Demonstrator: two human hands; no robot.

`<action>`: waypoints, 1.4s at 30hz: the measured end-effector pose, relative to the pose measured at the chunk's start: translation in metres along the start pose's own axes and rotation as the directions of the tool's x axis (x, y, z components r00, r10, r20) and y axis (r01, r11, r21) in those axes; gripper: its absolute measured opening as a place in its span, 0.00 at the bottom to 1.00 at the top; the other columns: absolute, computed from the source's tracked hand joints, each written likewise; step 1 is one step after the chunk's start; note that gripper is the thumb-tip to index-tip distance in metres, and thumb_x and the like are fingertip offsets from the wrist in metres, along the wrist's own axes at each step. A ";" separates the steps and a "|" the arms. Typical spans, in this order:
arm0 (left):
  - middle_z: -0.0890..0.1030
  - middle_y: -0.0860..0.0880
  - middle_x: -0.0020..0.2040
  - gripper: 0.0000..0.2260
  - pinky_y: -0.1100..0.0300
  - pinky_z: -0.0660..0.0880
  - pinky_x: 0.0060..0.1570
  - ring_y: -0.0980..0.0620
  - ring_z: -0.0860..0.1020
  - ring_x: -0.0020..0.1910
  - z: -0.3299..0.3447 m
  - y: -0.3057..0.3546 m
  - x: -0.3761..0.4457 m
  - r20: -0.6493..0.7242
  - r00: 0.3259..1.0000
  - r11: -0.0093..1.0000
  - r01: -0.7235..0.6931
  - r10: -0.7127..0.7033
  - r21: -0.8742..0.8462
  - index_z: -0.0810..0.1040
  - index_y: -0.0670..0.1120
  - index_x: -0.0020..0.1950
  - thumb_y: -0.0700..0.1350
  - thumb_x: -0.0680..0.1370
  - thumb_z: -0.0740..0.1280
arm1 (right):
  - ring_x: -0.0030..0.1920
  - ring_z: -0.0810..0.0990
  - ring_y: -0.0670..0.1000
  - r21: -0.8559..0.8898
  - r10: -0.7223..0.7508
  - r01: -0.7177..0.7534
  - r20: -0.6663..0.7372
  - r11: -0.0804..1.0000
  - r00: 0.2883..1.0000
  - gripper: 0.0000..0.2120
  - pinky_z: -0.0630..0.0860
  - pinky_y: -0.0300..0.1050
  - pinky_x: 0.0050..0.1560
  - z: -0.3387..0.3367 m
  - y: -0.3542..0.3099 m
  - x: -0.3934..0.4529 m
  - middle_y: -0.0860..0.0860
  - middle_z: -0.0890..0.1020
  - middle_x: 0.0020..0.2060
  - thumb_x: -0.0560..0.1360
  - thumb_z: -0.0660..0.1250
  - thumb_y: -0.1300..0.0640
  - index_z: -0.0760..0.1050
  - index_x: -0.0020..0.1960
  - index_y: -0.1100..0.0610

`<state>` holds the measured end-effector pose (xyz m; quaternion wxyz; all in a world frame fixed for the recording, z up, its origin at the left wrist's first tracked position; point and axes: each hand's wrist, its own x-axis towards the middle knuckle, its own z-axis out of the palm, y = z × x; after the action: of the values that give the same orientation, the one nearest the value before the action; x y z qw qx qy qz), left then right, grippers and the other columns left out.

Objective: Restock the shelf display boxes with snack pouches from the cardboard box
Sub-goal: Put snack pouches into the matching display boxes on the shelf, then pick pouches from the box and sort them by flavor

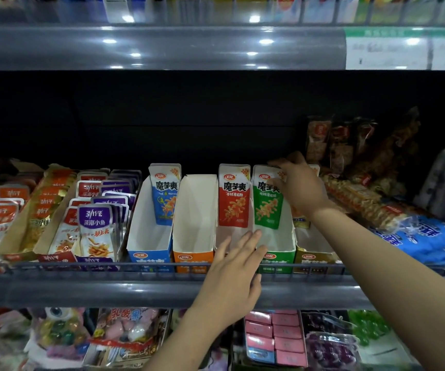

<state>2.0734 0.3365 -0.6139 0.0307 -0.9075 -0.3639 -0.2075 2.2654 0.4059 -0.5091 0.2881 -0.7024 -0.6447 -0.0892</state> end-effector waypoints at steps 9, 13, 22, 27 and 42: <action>0.52 0.50 0.78 0.28 0.50 0.38 0.73 0.55 0.47 0.76 -0.004 0.008 -0.007 0.010 1.000 0.999 0.025 -0.024 -0.033 0.58 0.49 0.76 0.52 0.77 0.46 | 0.62 0.73 0.58 0.132 -0.036 0.051 -0.119 0.990 0.992 0.19 0.71 0.48 0.59 0.004 0.009 -0.038 0.57 0.75 0.62 0.76 0.68 0.57 0.74 0.66 0.56; 0.51 0.50 0.77 0.26 0.50 0.40 0.74 0.54 0.45 0.77 -0.005 0.019 -0.026 -0.066 0.997 0.994 0.036 -0.043 -0.099 0.61 0.49 0.76 0.51 0.77 0.49 | 0.51 0.79 0.56 0.158 -0.110 0.152 -0.247 0.976 0.963 0.14 0.74 0.46 0.51 -0.007 0.003 -0.098 0.56 0.81 0.51 0.75 0.69 0.55 0.79 0.57 0.61; 0.65 0.48 0.74 0.20 0.52 0.51 0.73 0.52 0.56 0.74 0.047 0.070 -0.130 -0.020 0.975 0.919 0.201 -0.220 -0.339 0.71 0.47 0.69 0.46 0.78 0.56 | 0.53 0.78 0.50 0.329 0.031 -0.038 0.025 0.944 0.999 0.19 0.71 0.39 0.55 0.043 0.003 -0.295 0.51 0.82 0.51 0.76 0.59 0.46 0.78 0.59 0.56; 0.62 0.53 0.75 0.21 0.55 0.54 0.74 0.52 0.57 0.75 0.101 0.076 -0.181 0.359 0.850 0.784 0.507 -0.386 -0.358 0.64 0.50 0.74 0.46 0.81 0.59 | 0.53 0.79 0.54 0.278 0.218 -0.329 0.362 0.903 0.906 0.20 0.74 0.45 0.52 0.106 0.018 -0.378 0.52 0.83 0.51 0.76 0.60 0.45 0.79 0.58 0.56; 0.58 0.43 0.74 0.29 0.52 0.59 0.69 0.41 0.59 0.73 0.191 0.045 -0.228 0.849 0.373 0.534 0.835 -0.374 -0.132 0.53 0.54 0.78 0.60 0.80 0.57 | 0.69 0.66 0.57 0.057 0.337 -0.640 0.812 0.766 0.476 0.24 0.66 0.49 0.67 0.184 0.038 -0.435 0.56 0.65 0.72 0.81 0.58 0.53 0.59 0.75 0.58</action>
<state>2.0235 0.1952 -0.8752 -0.4631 -0.6567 -0.5886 0.0884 2.1900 0.1299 -0.8872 0.1225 -0.7633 -0.4747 0.4208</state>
